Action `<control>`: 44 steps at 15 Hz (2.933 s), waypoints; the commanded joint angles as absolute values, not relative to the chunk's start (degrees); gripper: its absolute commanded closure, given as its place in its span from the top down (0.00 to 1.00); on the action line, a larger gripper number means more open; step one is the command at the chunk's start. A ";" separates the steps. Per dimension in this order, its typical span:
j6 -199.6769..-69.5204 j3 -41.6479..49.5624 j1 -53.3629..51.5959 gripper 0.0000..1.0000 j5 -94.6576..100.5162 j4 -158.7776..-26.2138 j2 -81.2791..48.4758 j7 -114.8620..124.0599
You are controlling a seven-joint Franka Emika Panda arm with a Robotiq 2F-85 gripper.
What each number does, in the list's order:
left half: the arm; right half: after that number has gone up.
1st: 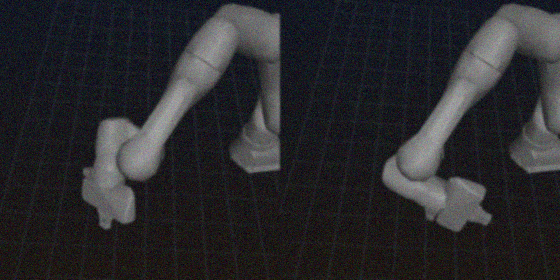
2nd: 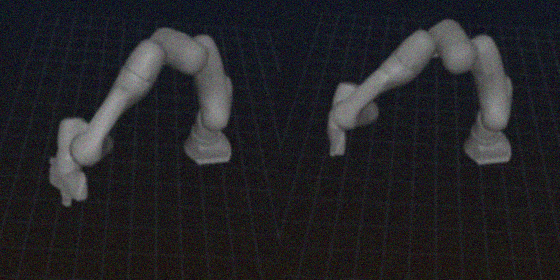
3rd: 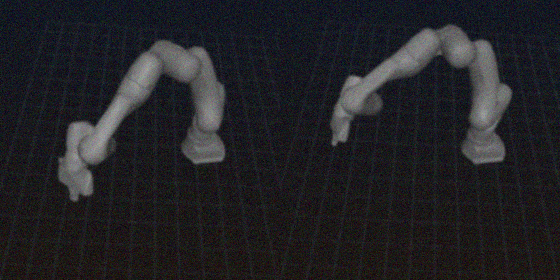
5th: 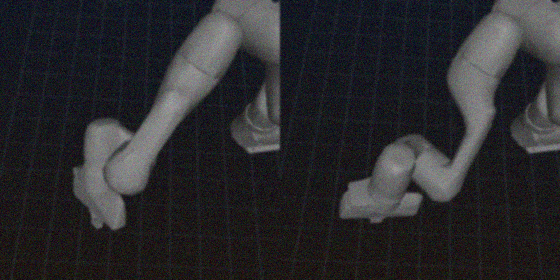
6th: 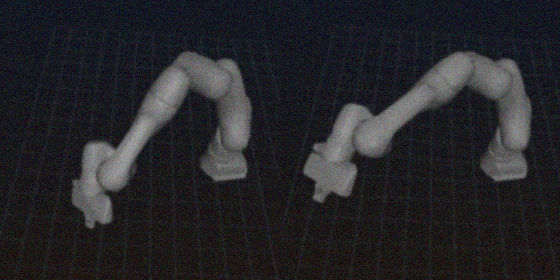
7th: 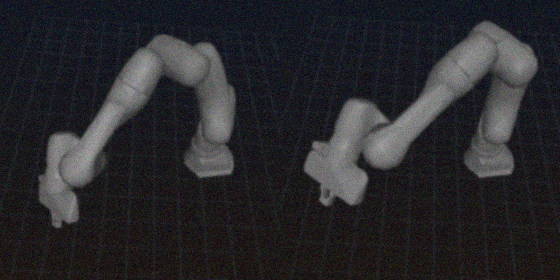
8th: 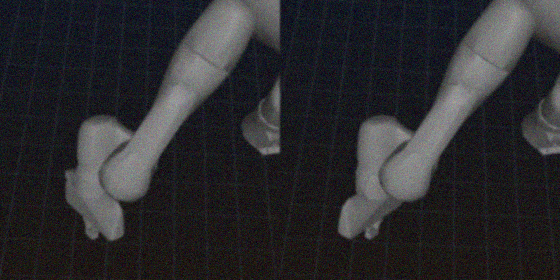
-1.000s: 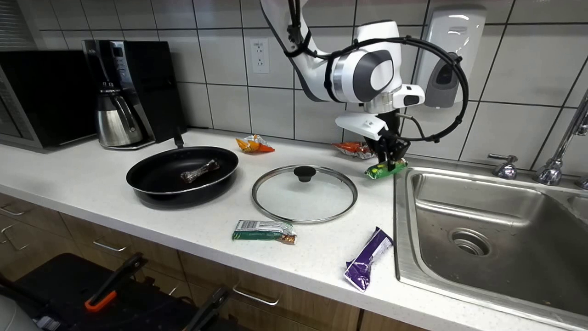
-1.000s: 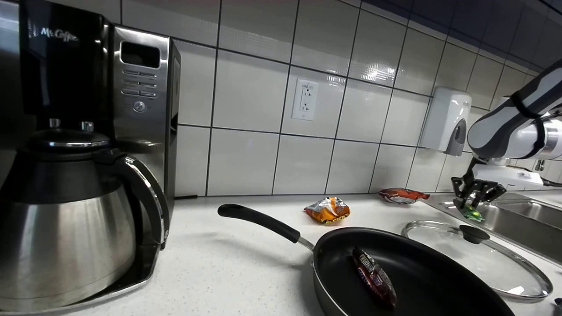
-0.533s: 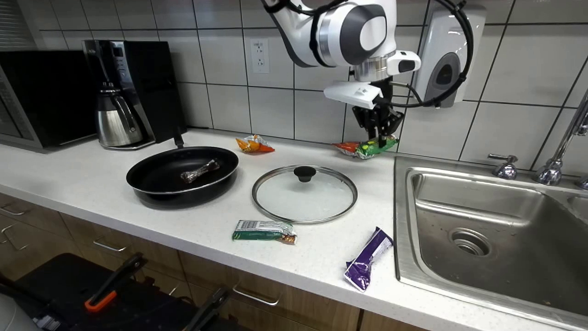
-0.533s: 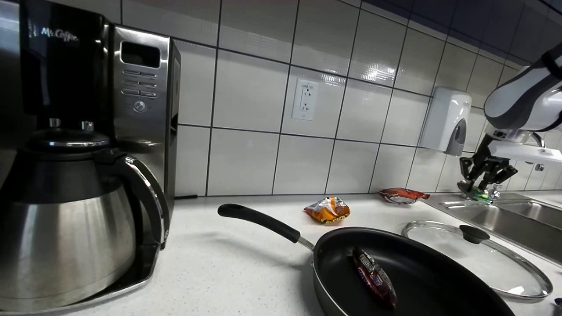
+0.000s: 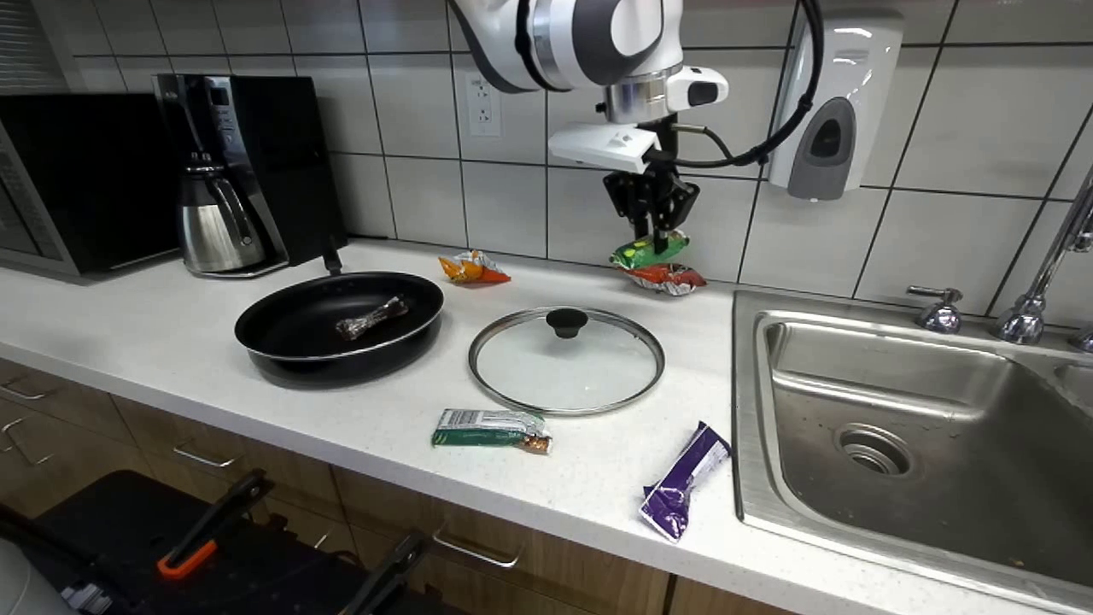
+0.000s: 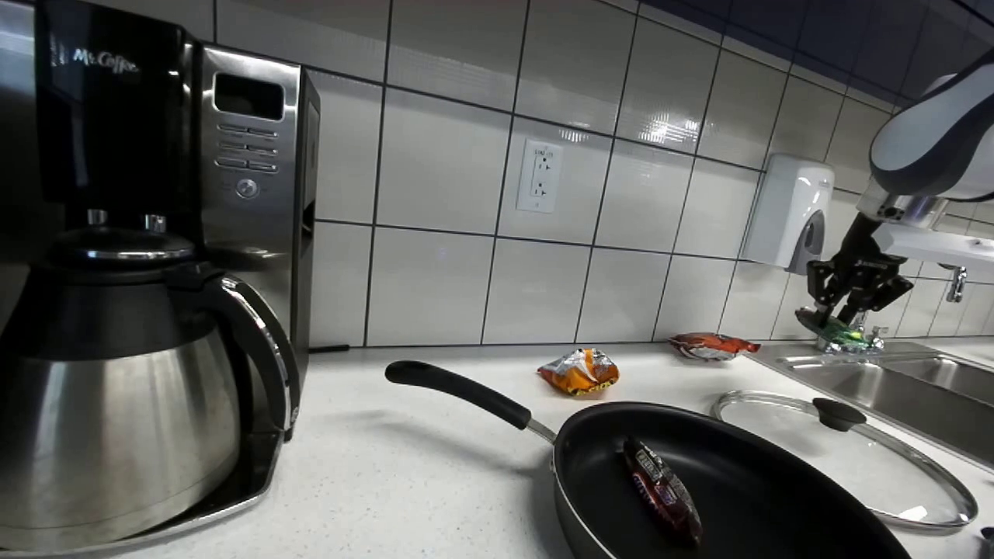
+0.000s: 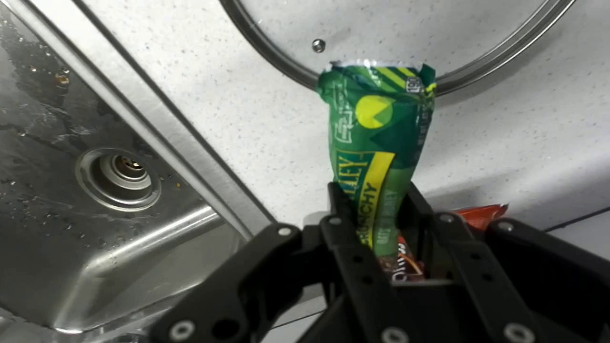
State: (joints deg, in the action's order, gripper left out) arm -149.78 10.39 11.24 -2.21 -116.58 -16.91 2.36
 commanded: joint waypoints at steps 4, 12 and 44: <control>-149.21 7.49 6.34 0.08 -0.86 -123.81 -10.66 1.79; -147.39 3.70 0.53 0.08 2.12 -126.77 -9.05 1.75; -146.19 -11.05 -7.90 0.08 -12.35 -141.91 -2.77 -37.42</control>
